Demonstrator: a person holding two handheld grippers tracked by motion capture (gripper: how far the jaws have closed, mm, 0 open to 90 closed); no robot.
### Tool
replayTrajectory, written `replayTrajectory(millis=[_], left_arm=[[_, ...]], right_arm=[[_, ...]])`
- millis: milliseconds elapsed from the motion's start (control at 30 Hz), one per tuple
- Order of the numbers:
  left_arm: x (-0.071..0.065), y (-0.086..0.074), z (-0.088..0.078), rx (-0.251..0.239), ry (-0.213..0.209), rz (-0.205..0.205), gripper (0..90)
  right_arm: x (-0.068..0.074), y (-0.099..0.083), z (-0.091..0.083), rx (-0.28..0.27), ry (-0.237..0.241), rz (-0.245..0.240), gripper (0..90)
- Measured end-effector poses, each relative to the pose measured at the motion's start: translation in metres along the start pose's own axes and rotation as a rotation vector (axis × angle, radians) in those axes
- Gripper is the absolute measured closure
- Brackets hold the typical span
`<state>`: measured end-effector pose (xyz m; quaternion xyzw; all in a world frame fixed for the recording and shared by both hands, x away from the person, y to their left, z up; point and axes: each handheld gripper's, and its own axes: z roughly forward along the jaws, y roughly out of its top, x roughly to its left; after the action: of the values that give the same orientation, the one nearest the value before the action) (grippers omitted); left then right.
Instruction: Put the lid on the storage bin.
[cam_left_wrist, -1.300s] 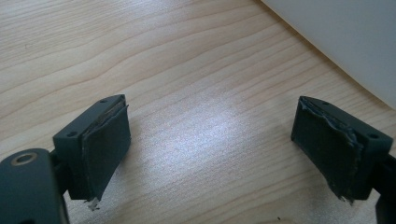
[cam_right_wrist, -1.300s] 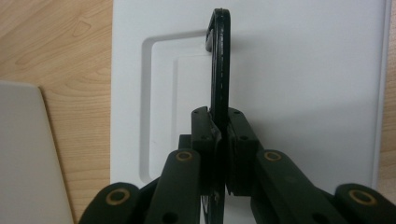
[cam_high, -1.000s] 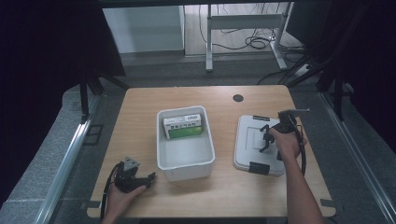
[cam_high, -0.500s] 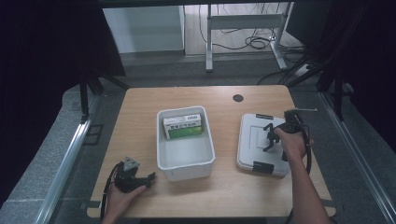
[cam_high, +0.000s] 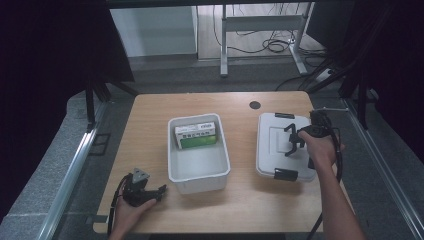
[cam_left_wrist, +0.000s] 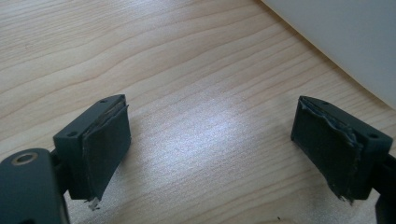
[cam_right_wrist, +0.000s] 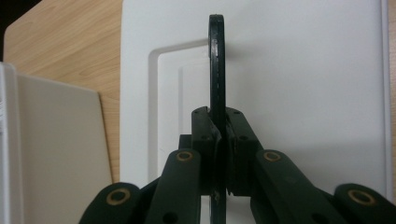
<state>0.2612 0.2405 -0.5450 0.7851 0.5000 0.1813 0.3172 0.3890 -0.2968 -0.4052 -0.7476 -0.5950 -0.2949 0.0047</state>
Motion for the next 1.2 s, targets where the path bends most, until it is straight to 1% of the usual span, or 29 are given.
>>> replayTrajectory(millis=[200,433,533,800,833,933,1000,1100,1167,1200], left_arm=[[0.0,0.0,0.0,0.0,0.001,-0.001,11.9],[0.0,0.0,0.0,0.0,0.001,-0.001,11.9],[0.0,0.0,0.0,0.0,0.001,-0.001,11.9],[0.0,0.0,0.0,-0.002,0.002,-0.001,11.9],[0.0,0.0,0.0,-0.002,0.002,0.0,11.9],[0.0,0.0,0.0,-0.002,0.002,-0.001,11.9],[0.0,0.0,0.0,-0.002,0.002,-0.001,11.9],[0.0,0.0,0.0,-0.002,0.003,-0.001,12.0],[0.0,0.0,0.0,-0.002,0.003,-0.002,12.0],[0.0,0.0,0.0,-0.002,0.003,-0.002,12.0]], right_arm=[[0.005,0.0,-0.015,-0.009,0.013,-0.022,84.3],[0.009,0.0,-0.025,-0.016,0.032,-0.034,84.2],[0.015,-0.002,-0.031,-0.014,0.038,-0.058,84.3],[0.027,-0.004,-0.039,-0.017,0.056,-0.098,84.3],[0.028,-0.004,-0.04,-0.024,0.058,-0.099,84.3],[0.029,-0.004,-0.042,-0.019,0.061,-0.1,84.3],[0.031,-0.003,-0.043,-0.019,0.072,-0.094,84.2],[0.033,-0.003,-0.042,-0.021,0.081,-0.104,84.1],[0.036,-0.003,-0.043,-0.023,0.088,-0.1,84.1],[0.037,-0.002,-0.044,-0.023,0.09,-0.108,84.1]])
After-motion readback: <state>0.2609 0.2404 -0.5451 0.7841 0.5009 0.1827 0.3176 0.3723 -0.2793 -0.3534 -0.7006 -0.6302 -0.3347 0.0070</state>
